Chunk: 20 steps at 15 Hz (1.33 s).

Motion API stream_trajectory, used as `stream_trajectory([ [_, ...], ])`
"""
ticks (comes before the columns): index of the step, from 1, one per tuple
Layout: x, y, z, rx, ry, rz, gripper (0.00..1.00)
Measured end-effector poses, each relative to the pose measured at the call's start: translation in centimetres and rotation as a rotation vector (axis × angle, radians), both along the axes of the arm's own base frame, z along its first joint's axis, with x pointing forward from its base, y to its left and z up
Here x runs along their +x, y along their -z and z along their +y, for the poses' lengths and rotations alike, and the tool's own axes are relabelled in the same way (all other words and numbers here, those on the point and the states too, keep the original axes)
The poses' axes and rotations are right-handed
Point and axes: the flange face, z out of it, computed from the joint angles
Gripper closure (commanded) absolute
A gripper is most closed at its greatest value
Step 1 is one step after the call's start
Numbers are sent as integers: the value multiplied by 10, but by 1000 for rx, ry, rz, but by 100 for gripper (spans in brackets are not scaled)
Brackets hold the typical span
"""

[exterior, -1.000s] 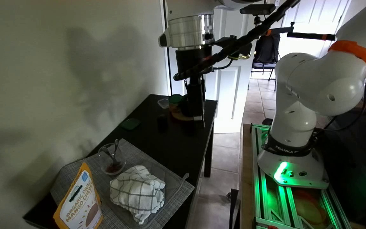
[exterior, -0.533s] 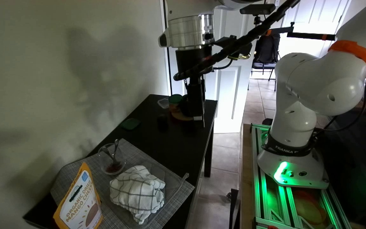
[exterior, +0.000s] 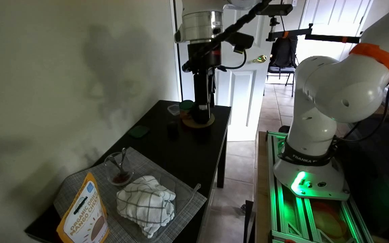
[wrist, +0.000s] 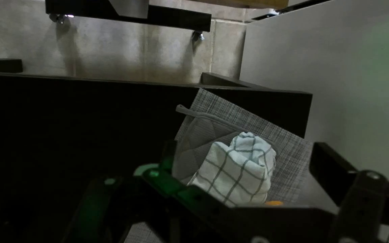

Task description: Put the black ball into the plastic lunch box

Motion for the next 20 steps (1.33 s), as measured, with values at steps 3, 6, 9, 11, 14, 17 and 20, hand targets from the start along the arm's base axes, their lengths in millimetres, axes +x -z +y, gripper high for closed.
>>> stream_trajectory([
  [3, 8, 4, -55, -32, 90, -3, 0],
  [6, 12, 8, -106, -137, 172, -14, 0],
  [9, 17, 12, -147, -264, 243, -42, 0],
  [11, 19, 16, -165, -294, 276, -34, 0],
  [14, 21, 19, -169, -298, 285, -25, 0],
  [17, 22, 19, -169, -298, 286, -25, 0],
  [20, 31, 19, -174, -301, 295, -81, 0],
])
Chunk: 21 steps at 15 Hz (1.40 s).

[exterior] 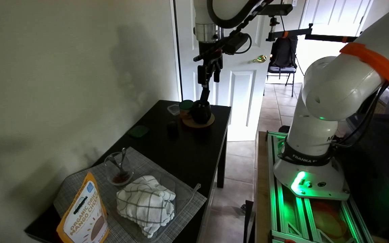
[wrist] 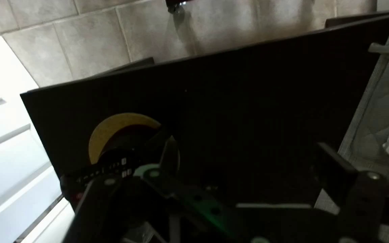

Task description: Put the black ball into the plastic lunch box

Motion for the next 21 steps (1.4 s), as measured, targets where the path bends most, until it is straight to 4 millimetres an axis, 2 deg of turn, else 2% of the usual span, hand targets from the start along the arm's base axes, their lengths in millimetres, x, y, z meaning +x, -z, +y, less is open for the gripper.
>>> stream_trajectory([
  [6, 62, 17, -23, -133, -159, -169, 0],
  [10, 103, 35, -53, -87, -201, -207, 0],
  [12, 114, 40, -61, -74, -201, -200, 0],
  [17, 121, 42, -59, -59, -210, -216, 0],
  [19, 129, 54, -55, -11, -222, -255, 0],
  [21, 139, 77, -49, 46, -235, -270, 0],
])
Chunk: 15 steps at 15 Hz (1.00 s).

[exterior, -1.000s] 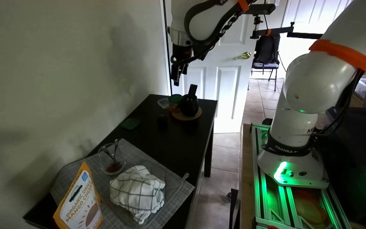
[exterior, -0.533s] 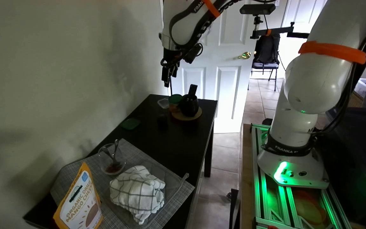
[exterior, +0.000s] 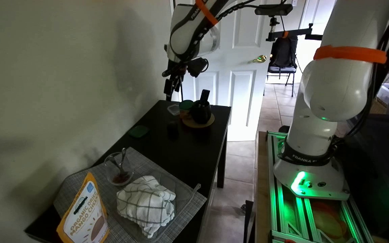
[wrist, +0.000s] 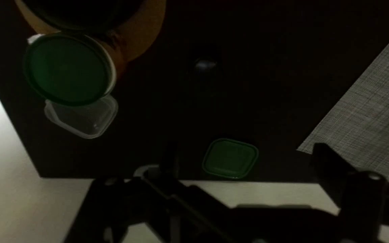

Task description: Put the black ball into the plastic lunch box

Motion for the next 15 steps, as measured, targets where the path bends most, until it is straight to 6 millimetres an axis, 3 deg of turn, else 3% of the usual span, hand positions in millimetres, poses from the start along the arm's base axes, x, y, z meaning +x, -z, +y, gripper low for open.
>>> stream_trajectory([
  [4, 15, 50, 5, 73, -23, 58, 0],
  [7, 24, 79, -4, 71, -16, 111, 0],
  [15, 55, 122, -44, 53, -14, 205, 0],
])
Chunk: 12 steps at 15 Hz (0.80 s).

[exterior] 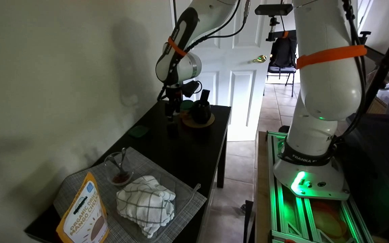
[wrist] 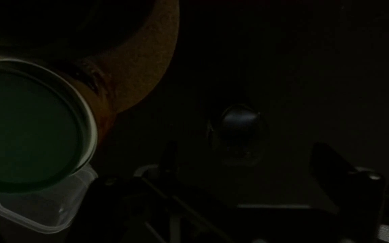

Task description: Put the black ball into the plastic lunch box

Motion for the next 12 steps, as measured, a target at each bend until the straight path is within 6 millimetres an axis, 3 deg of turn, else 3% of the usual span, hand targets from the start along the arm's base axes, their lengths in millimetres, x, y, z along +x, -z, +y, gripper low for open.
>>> stream_trajectory([
  [4, 18, 13, -2, -5, -21, 34, 0],
  [12, 35, 31, 26, -9, -59, 76, 0],
])
